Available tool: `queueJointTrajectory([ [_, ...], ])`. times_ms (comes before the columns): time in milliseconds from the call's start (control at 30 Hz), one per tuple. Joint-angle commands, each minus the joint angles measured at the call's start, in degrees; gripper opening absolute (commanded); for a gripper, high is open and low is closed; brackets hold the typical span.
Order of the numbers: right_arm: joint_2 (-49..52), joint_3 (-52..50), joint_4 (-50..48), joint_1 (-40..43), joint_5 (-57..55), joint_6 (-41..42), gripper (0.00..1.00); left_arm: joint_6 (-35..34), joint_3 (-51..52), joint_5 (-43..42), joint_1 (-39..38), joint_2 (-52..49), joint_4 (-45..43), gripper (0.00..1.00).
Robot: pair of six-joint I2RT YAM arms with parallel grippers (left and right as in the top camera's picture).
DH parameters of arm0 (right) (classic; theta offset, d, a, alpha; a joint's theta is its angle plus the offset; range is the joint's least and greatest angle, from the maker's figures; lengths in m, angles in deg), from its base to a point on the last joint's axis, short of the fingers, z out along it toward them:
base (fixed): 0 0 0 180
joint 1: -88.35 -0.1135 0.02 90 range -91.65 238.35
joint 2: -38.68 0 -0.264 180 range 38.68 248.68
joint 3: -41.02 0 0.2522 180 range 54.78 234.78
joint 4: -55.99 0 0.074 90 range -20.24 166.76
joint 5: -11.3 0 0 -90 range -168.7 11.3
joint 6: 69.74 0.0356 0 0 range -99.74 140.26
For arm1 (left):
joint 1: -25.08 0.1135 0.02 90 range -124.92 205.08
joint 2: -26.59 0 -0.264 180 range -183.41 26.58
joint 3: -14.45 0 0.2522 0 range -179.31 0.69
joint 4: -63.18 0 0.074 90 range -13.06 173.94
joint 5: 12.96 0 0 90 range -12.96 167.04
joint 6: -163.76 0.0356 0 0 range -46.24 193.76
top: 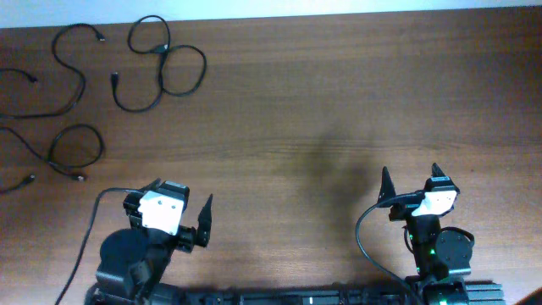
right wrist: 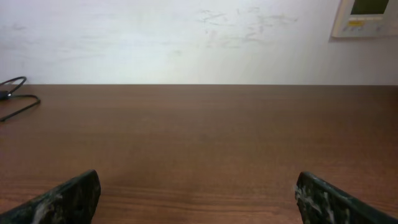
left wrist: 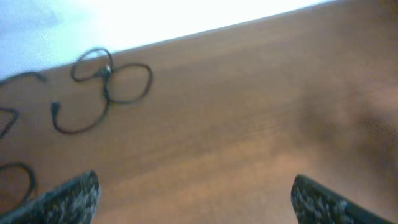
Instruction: Untangle cables
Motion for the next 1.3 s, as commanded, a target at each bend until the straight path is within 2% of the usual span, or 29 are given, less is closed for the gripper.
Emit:
queueJointTrajectory([
  [0,-0.28,-0.42,0.26,-0.2,-0.46,0.2,0.97,1.99,8.28,-0.59,4.35,6.34,-6.49,0.99],
  [133,-0.28,-0.42,0.26,-0.22,-0.46,0.2,0.98,1.9,16.63,-7.85,13.16,12.7,-15.72,0.99],
  [333,-0.28,-0.42,0.26,-0.2,-0.46,0.2,0.97,-0.24,26.99,-7.78,13.99,18.86,-25.62,0.99],
  [533,-0.28,-0.42,0.26,-0.2,-0.46,0.2,0.98,-2.05,36.04,-7.48,14.03,18.8,-41.0,0.99],
  [633,-0.28,-0.42,0.26,-0.2,-0.46,0.2,0.98,-4.61,36.57,-3.21,14.43,18.8,-40.79,0.99],
  [700,-0.28,-0.42,0.24,-0.2,-0.46,0.2,0.97,-4.76,36.57,-2.64,14.95,18.8,-40.26,0.99],
  [767,-0.28,-0.42,0.26,-0.2,-0.46,0.2,0.98,-7.8,36.59,-1.27,14.88,18.8,-36.0,0.99],
  [900,-0.28,-0.42,0.26,-0.22,-0.46,0.2,0.98,-10.21,36.59,1.25,14.88,18.8,-36.0,0.99],
  [1000,-0.28,-0.42,0.24,-0.2,-0.46,0.2,0.98,-9.46,36.61,1.9,14.88,18.8,-36.02,0.99],
  [1100,-0.28,-0.42,0.26,-0.22,-0.46,0.2,0.97,-4.68,36.61,1.68,15.08,18.8,-35.98,0.99],
  [1267,-0.28,-0.42,0.26,-0.2,-0.46,0.2,0.98,-4.76,36.61,1.73,15.32,18.8,-35.98,0.99],
])
